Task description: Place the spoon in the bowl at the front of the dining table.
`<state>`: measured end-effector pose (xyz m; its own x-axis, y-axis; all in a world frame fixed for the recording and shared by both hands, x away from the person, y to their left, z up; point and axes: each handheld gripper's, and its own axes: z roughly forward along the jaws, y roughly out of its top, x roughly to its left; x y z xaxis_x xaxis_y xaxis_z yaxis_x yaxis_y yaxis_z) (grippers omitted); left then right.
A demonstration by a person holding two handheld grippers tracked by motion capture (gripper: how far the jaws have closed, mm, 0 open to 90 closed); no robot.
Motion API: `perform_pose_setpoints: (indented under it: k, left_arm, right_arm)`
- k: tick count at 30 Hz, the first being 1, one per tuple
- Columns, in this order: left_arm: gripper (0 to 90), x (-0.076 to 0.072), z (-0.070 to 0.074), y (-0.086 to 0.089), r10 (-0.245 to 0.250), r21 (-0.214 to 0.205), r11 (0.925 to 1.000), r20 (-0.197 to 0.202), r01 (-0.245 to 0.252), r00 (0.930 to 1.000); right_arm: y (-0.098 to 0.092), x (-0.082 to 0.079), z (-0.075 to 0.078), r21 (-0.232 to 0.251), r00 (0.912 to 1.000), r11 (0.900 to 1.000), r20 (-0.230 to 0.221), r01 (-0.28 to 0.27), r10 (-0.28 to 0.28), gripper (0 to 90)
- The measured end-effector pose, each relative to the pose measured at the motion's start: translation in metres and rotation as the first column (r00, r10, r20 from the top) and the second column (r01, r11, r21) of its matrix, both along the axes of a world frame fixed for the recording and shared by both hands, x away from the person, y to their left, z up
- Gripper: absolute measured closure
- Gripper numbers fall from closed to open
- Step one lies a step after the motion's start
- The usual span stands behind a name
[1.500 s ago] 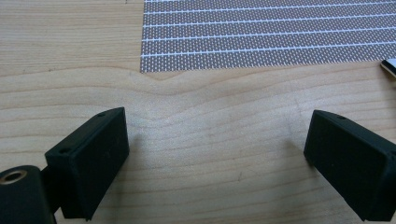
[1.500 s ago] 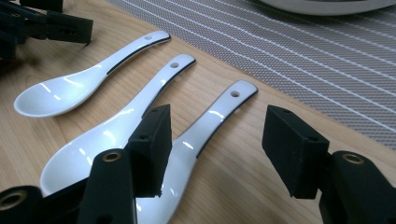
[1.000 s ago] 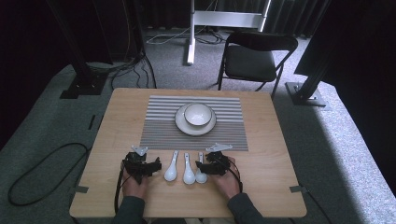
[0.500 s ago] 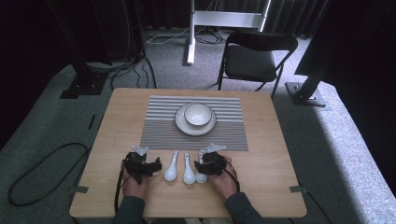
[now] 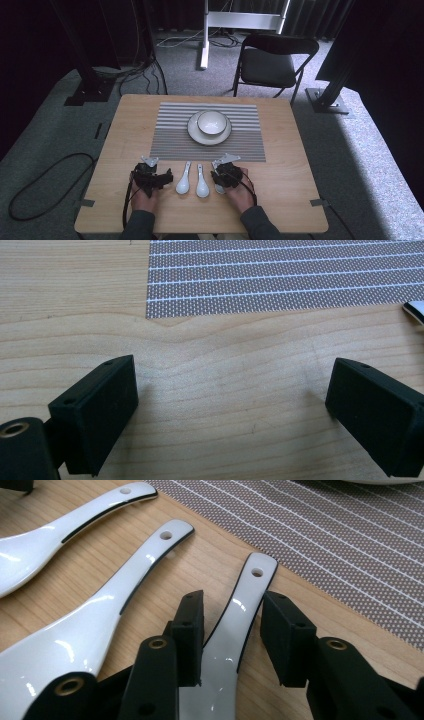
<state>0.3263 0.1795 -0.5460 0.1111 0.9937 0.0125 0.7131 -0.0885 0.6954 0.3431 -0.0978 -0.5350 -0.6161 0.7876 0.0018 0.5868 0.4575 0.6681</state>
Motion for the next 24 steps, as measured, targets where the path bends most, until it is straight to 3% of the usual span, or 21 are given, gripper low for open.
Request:
perform_pose_setpoints:
  k: [9,10,24]
  left_arm:
    - [6.9,0.0,0.0,0.0,0.0,0.0,1.0,-0.001,0.0,1.0]
    - [7.0,-0.0001,0.0,-0.0002,-0.001,0.0,1.0,0.0,0.001,1.0]
    - [6.9,-0.0002,0.0001,-0.0007,-0.003,-0.001,1.0,-0.001,0.003,1.0]
  right_arm:
    - [-0.0023,-0.0003,0.0017,-0.015,0.9999,0.9998,-0.009,0.012,-0.012,67.7]
    - [-0.0022,-0.0002,0.0027,-0.021,0.9998,0.9997,-0.016,0.01,-0.01,73.1]
    - [-0.0047,-0.0033,0.0007,-0.022,0.9996,0.9996,0.02,0.018,-0.017,73.8]
